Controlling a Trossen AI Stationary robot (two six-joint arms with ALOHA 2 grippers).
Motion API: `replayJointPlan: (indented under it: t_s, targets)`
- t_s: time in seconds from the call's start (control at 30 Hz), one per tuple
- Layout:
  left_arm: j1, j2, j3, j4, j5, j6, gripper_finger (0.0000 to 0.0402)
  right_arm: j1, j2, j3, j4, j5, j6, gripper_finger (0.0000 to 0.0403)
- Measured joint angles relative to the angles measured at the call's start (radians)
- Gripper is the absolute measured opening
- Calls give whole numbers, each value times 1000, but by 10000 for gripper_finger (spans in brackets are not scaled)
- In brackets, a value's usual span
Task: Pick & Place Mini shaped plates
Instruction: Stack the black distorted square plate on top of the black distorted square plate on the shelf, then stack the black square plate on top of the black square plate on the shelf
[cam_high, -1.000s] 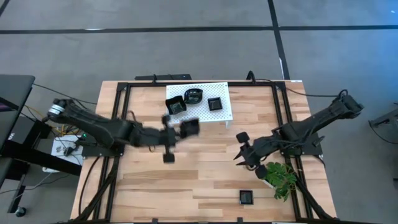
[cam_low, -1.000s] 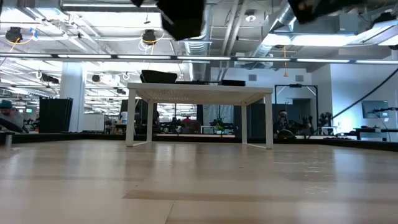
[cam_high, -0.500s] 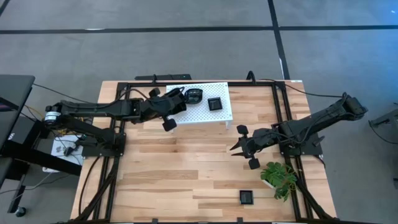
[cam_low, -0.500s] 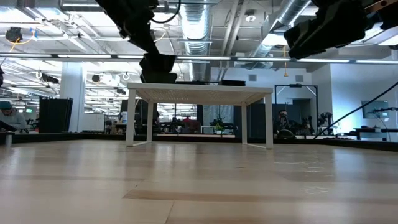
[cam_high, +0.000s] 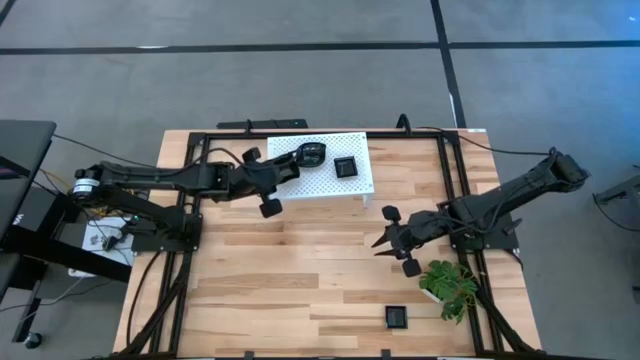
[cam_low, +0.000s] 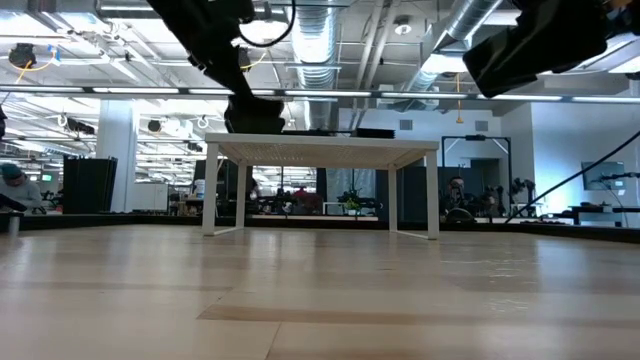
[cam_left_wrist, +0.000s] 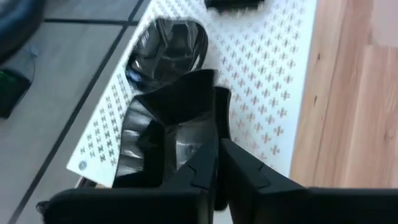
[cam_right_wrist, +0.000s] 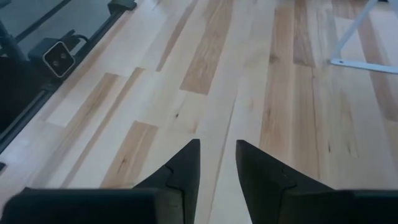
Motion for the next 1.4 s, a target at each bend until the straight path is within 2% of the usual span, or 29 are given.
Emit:
replayJointPlan:
  t_s: [0.37, 0.53, 0.73, 0.87, 0.97, 1.1, 1.3, 1.4]
  targets:
    - [-2, -23, -15, 40, -1, 33, 100, 0, 0, 0, 19, 0, -2, 98]
    - [-67, -61, -3, 141, 6, 20, 115, -9, 2, 0, 47, 0, 24, 98]
    - [-203, -65, -13, 287, 181, 0, 117, -9, 17, 1, 93, 0, 23, 98]
    - [-288, -65, -47, 327, 212, -35, 117, -18, 46, 1, 160, -2, -29, 98]
    - [-341, -65, -80, 334, 212, -81, 117, -23, 85, 1, 189, -19, 53, 98]
    - [-386, -65, -135, 351, 214, -131, 117, 10, 155, 1, 214, -94, 175, 98]
    - [-406, -64, -196, 381, 211, -241, 117, 95, 329, 15, 430, -168, 258, 100]
    - [-405, -64, -211, 400, 208, -255, 117, 118, 399, 91, 379, -184, 267, 110]
